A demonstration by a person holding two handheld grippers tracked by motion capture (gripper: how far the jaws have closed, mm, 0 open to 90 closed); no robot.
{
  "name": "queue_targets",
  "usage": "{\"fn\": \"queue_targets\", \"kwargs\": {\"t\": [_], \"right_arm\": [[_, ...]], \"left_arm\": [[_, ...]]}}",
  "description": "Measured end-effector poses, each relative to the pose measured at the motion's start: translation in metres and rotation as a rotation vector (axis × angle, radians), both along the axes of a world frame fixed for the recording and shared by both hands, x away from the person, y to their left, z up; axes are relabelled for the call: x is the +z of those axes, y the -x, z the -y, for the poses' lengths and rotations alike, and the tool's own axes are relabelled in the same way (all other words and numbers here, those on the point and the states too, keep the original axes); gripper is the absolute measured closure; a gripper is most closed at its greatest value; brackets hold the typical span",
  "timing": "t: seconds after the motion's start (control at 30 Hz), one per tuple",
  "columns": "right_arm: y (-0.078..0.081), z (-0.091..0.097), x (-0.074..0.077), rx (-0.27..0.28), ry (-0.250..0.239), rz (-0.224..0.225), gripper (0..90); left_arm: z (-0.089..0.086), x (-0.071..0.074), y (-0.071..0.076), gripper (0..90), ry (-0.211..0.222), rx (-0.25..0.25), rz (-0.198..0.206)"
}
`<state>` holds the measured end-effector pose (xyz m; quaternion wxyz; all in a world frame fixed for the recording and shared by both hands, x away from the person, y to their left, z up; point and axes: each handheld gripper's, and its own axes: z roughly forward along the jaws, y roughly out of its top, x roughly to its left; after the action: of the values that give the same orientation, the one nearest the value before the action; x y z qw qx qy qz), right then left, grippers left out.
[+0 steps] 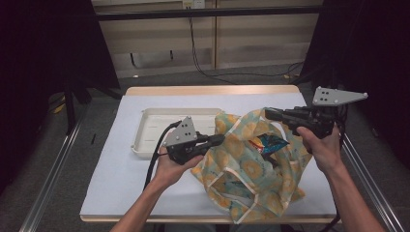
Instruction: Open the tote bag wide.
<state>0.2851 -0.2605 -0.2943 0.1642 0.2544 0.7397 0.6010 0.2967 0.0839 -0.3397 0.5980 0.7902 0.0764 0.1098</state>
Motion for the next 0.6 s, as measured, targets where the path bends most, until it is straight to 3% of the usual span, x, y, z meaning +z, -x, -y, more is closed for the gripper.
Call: {"fn": "queue_targets", "kwargs": {"t": [0.1, 0.17, 0.23, 0.37, 0.4, 0.5, 0.57, 0.6], "right_arm": [[-0.004, 0.000, 0.002, -0.010, -0.002, -0.001, 90.0], [-0.011, 0.001, 0.004, -0.023, -0.013, -0.003, 90.0], [-0.013, 0.001, 0.005, -0.030, -0.013, -0.001, 90.0], [-0.024, 0.004, 0.004, -0.051, -0.020, -0.015, 89.9], [-0.024, 0.004, 0.004, -0.051, -0.020, -0.015, 89.9], [-0.031, 0.004, -0.003, -0.056, -0.005, -0.031, 89.7], [-0.037, 0.003, -0.012, -0.063, 0.011, -0.057, 89.6], [-0.038, 0.003, -0.015, -0.063, 0.014, -0.062, 89.6]], "left_arm": [[0.000, 0.008, -0.003, 90.0, 0.024, -0.003, -0.005], [-0.002, 0.025, -0.013, 90.0, 0.067, -0.008, -0.012], [-0.002, 0.029, -0.015, 90.0, 0.073, 0.002, -0.015], [-0.006, 0.043, -0.035, 90.0, 0.101, 0.063, -0.043], [-0.007, 0.043, -0.041, 90.0, 0.099, 0.078, -0.044], [-0.009, 0.038, -0.055, 90.0, 0.109, 0.112, -0.106], [-0.008, 0.025, -0.063, 90.0, 0.091, 0.138, -0.162], [-0.008, 0.018, -0.065, 90.0, 0.065, 0.153, -0.167]]}}
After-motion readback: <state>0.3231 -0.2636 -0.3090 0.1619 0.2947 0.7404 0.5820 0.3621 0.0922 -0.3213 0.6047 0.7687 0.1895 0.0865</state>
